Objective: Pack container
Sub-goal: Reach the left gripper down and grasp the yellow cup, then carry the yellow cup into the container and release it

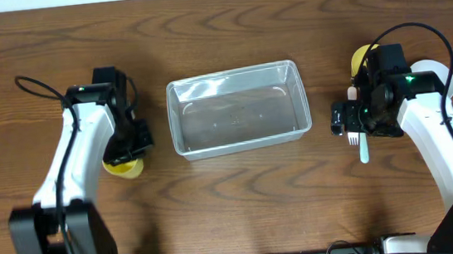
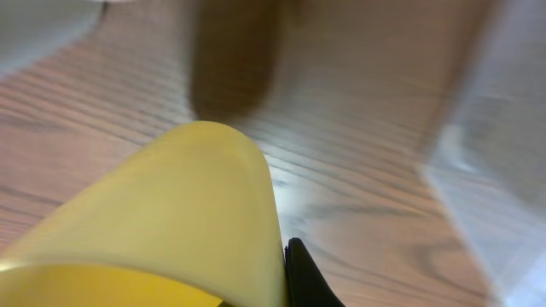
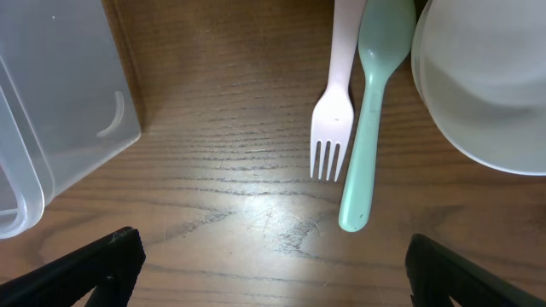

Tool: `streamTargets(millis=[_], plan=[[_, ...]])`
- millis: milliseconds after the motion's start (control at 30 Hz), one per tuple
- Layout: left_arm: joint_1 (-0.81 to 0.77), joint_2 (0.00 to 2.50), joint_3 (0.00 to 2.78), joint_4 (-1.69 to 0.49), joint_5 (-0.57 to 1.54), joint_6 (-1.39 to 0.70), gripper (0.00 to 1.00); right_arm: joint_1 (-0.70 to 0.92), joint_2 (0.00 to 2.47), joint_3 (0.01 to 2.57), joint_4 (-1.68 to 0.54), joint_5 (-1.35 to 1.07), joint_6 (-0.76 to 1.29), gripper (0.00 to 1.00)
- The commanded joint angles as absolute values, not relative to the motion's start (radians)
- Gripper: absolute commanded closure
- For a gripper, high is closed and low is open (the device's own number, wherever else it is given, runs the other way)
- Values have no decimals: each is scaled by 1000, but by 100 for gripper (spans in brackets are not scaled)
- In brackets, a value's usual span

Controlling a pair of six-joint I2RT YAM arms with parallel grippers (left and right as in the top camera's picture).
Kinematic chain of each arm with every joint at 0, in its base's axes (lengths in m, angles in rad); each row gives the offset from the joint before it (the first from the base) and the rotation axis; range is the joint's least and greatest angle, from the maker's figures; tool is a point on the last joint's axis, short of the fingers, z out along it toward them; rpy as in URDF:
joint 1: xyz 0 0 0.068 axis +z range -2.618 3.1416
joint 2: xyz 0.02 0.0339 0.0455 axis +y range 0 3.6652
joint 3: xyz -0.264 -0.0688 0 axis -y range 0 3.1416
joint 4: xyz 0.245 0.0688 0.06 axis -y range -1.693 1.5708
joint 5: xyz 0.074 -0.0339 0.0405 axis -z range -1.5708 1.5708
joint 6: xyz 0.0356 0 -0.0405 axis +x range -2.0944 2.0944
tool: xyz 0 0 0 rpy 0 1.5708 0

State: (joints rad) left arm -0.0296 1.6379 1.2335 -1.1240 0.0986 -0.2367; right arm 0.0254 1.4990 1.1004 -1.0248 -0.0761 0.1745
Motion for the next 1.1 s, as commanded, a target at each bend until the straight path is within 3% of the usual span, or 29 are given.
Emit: streamTargets(millis=[0,367,733,1067], plan=[[-104,1534,1346,-1141,109,-249,94,20,1506,1111,-1025,-83,163,1],[-391,1533,1477,-911,93,-211,94,20,1506,1111,-1027,-83,163,1],[-403,1832,1477,-859,97,-187,94,20,1506,1111,-1038,-83,163,1],[-402,1904,1477,-825,6,-127,94,20,1506,1111,-1052,-79,156,1]])
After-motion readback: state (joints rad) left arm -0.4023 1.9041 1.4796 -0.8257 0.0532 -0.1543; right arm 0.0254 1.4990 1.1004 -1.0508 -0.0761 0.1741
